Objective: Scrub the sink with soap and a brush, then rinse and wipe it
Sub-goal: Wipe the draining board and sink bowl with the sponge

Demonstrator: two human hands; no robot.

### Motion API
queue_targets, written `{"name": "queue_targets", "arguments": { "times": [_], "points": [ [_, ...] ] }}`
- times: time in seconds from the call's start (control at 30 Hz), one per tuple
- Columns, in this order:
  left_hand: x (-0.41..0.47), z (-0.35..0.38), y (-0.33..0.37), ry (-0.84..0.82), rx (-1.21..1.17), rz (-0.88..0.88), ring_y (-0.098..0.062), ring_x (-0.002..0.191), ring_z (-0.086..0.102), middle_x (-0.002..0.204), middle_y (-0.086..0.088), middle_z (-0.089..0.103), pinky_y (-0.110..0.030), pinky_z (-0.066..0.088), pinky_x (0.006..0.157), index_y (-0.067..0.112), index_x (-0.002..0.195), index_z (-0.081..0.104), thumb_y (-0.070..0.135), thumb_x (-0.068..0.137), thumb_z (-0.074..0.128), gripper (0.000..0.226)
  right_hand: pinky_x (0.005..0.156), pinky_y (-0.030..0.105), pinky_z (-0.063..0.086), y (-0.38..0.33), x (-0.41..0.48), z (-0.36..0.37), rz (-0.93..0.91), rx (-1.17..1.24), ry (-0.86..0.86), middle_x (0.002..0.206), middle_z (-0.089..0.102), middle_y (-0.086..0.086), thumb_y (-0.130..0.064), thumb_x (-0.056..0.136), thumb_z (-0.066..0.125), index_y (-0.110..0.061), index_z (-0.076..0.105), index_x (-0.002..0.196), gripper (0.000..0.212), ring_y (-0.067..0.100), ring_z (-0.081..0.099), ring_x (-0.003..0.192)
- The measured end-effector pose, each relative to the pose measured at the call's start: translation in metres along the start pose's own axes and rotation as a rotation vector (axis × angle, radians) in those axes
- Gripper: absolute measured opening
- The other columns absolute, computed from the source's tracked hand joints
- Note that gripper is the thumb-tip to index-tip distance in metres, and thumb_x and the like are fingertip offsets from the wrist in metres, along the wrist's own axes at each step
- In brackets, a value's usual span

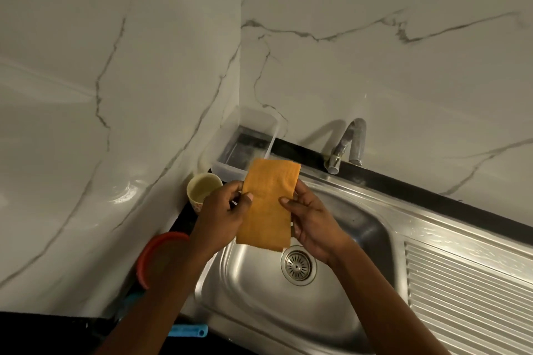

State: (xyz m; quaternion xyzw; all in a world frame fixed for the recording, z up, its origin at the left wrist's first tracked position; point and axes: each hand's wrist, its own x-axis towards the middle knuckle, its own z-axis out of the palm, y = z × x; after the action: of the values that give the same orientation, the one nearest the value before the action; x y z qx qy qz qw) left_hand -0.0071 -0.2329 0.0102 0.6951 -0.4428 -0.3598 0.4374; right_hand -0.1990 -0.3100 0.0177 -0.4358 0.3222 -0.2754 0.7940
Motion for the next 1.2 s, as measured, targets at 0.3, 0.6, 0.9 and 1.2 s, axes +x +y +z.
{"name": "queue_targets", "arguments": {
  "times": [0.3, 0.6, 0.9, 1.2],
  "points": [
    [0.014, -0.035, 0.008, 0.177, -0.091, -0.047, -0.021, 0.09, 0.075, 0.102, 0.003, 0.075, -0.055, 0.063, 0.084, 0.03, 0.135, 0.062, 0.044, 0.088, 0.059, 0.049, 0.091, 0.053, 0.061, -0.06, 0.107, 0.023, -0.001, -0.157, 0.208, 0.138, 0.065, 0.008, -0.009, 0.11, 0.045, -0.023, 0.045, 0.154, 0.046, 0.031, 0.068, 0.12],
    [0.007, -0.056, -0.009, 0.2, -0.072, -0.11, -0.007, 0.104, 0.07, 0.113, 0.018, 0.072, -0.05, 0.063, 0.09, 0.037, 0.128, 0.068, 0.029, 0.101, 0.068, 0.028, 0.082, 0.061, 0.061, -0.054, 0.202, 0.062, 0.102, -0.409, 0.39, 0.115, 0.069, 0.02, -0.005, 0.099, 0.05, -0.023, 0.063, 0.102, 0.022, 0.038, 0.071, 0.098],
    [-0.012, -0.068, -0.019, 0.18, -0.086, -0.12, -0.01, 0.098, 0.075, 0.111, 0.017, 0.076, -0.049, 0.063, 0.087, 0.031, 0.122, 0.072, 0.042, 0.089, 0.063, 0.036, 0.104, 0.054, 0.052, -0.011, 0.252, 0.061, 0.236, -0.525, 0.461, 0.126, 0.063, 0.018, -0.029, 0.109, 0.047, -0.014, 0.059, 0.136, 0.033, 0.04, 0.06, 0.12],
    [-0.026, -0.076, -0.019, 0.211, -0.063, -0.09, -0.012, 0.105, 0.073, 0.118, 0.009, 0.076, -0.047, 0.062, 0.092, 0.028, 0.123, 0.071, 0.016, 0.103, 0.065, 0.024, 0.11, 0.052, 0.047, -0.034, 0.218, 0.065, 0.224, -0.55, 0.534, 0.136, 0.055, 0.018, -0.02, 0.103, 0.057, -0.006, 0.051, 0.132, 0.032, 0.035, 0.054, 0.123]
  ]
}}
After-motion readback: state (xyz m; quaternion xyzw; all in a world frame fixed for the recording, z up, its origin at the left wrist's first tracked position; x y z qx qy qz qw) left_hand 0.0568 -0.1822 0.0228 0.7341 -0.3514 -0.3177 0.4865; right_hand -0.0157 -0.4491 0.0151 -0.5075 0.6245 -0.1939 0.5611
